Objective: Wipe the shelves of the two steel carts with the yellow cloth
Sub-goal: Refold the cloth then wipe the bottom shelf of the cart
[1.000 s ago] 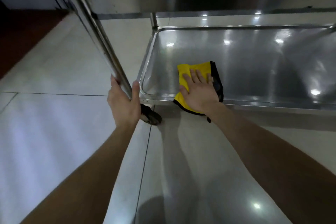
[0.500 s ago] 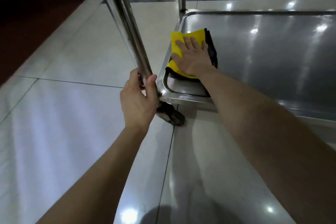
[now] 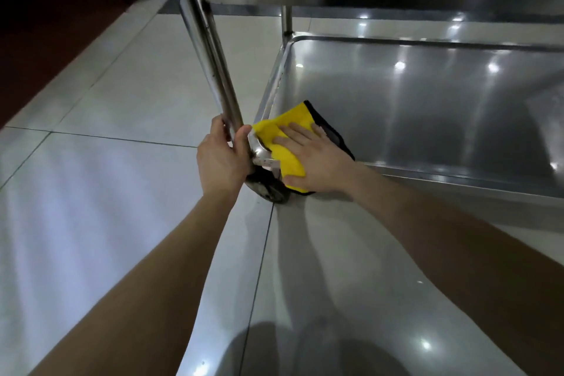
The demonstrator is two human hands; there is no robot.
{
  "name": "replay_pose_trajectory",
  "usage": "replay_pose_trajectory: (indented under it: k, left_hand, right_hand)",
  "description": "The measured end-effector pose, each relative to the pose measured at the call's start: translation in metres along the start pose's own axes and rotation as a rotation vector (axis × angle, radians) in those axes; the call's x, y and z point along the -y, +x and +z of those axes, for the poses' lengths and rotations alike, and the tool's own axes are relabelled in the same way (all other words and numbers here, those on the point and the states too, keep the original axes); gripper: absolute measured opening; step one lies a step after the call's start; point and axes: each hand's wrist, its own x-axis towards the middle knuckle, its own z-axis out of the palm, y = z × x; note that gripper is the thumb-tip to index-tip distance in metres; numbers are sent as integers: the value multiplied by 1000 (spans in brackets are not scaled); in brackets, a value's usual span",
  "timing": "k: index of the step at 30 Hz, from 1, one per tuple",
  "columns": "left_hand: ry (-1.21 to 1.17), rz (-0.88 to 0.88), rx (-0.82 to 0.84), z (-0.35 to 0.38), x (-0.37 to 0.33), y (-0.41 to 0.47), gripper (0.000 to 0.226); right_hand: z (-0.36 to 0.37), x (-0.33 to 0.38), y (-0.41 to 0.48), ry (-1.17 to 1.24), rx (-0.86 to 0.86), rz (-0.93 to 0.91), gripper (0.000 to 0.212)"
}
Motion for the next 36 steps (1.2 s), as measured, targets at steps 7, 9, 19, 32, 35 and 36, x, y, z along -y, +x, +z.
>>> replay_pose_trajectory:
  k: [7, 9, 19, 32, 35, 36]
  left_hand:
    - [186, -203, 306, -17, -24, -17, 63]
    - [338, -251, 556, -21, -33, -29, 70]
    - [559, 317, 1068, -33, -133, -51, 69]
    - [348, 407, 1072, -21, -213, -90, 50]
    - [274, 220, 1185, -49, -232, -124, 39]
    - [264, 154, 1239, -61, -244, -134, 38]
  right_hand:
    - [-39, -19, -77, 91, 80, 47, 68]
    - [-59, -20, -95, 124, 138, 110, 64]
    - [-143, -19, -180, 456, -137, 464, 50]
    - [-171, 0, -265, 831, -274, 746, 55]
    - [-195, 17, -318, 979, -280, 949, 58]
    - [-207, 23, -332, 1012, -270, 1001, 56]
